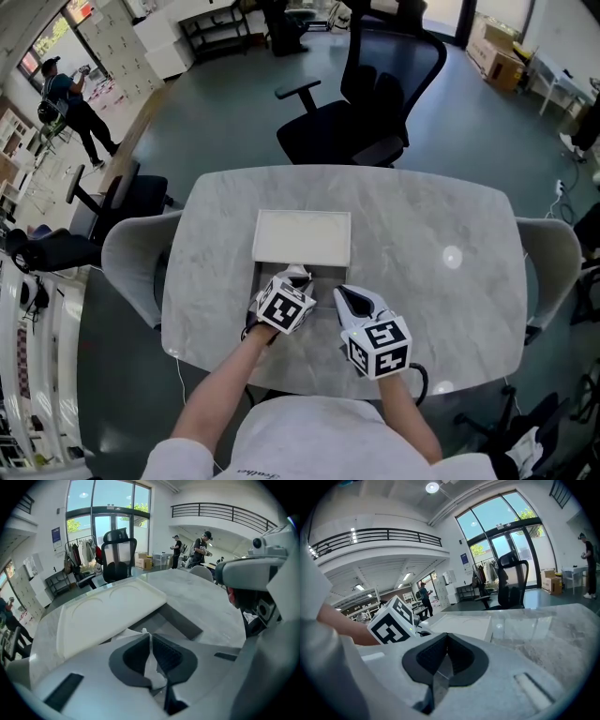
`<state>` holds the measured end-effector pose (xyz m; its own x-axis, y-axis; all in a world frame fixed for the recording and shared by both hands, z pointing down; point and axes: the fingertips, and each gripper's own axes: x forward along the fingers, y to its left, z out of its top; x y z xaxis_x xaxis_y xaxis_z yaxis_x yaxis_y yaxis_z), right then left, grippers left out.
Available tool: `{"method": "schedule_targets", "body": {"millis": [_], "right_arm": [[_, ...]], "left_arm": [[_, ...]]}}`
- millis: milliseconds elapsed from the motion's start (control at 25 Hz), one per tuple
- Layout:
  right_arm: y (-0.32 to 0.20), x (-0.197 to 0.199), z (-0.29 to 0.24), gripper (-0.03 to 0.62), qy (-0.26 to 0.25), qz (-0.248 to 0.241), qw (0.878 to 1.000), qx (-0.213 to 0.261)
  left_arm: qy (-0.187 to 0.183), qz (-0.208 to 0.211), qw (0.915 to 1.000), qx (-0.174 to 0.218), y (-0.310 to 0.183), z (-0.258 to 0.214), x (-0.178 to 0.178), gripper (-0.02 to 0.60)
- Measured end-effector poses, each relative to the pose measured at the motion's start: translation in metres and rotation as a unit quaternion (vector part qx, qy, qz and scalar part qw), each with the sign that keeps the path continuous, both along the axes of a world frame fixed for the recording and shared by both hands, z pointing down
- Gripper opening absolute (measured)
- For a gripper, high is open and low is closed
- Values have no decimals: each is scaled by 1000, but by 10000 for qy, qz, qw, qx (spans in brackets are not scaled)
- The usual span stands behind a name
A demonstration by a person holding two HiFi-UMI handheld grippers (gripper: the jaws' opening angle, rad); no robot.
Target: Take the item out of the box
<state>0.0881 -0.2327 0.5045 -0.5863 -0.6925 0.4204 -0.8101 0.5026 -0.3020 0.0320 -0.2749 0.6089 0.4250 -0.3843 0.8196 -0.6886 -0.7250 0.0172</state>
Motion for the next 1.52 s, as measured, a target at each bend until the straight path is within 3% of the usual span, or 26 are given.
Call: {"method": "schedule_targets", "body": {"millis": [360,760,920,1160,1400,1520], "right_arm": [[6,-16,-11,5,111,142,9998,103],[7,-31,-30,5,219,251,9989,320],[6,-35,-42,5,244,273,9982,467],[4,-39,-69,5,283,336,9956,823],[2,-37,-94,5,264,460,9921,1138],[2,-33,-101,5,246,526,9903,1258]], "left_arm": [[599,-73,9982,-26,17,-27,-7,23],[1318,-500,9884,566,22,-75,-32,23],[1757,-833,9762,962,19,-112,-49,23],[2362,-1216,9498,1655,15,-176,-74,23],[2727,-1399,9234,2311,14,-225,-85,23],[2749,-1436,9154,2567,14,-234,-87,23]]}}
